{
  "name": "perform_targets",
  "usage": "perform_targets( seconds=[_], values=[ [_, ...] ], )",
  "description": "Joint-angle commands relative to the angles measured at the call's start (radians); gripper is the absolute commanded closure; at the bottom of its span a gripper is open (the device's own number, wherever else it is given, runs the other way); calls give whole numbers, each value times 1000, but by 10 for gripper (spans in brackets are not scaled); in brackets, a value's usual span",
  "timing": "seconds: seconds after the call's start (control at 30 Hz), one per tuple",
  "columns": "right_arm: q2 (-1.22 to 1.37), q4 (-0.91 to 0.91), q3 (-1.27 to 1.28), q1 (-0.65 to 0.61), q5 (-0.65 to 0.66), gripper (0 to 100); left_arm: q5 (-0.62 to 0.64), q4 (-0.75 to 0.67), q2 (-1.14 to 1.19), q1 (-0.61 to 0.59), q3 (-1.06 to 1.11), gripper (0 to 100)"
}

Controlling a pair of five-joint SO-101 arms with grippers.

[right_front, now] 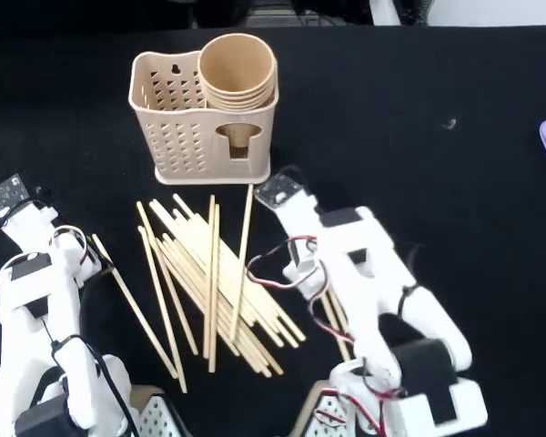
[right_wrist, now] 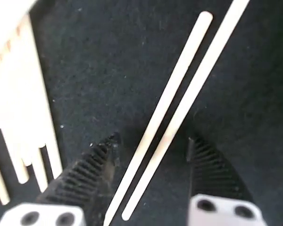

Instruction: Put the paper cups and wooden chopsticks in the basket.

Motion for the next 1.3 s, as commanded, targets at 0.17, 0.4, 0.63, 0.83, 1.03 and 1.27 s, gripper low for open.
perform_targets(
  seconds=[0.17,0.4,0.63,0.83,1.03,1.27],
  values=[
    [97,-106,-35,20,14,980,0,-15,-28,10,-5,855],
    [71,-106,-62,107,15,988,0,-14,-28,8,-5,855],
    [-159,21,-114,279,121,988,0,-14,-28,10,-5,855],
    [-289,61,-77,287,112,988,0,-14,-28,10,-5,855],
    [-289,-9,54,259,169,988,-2,-14,-28,8,-5,855],
    [-289,-29,127,328,273,972,-2,-14,-28,8,-5,855]
  ],
)
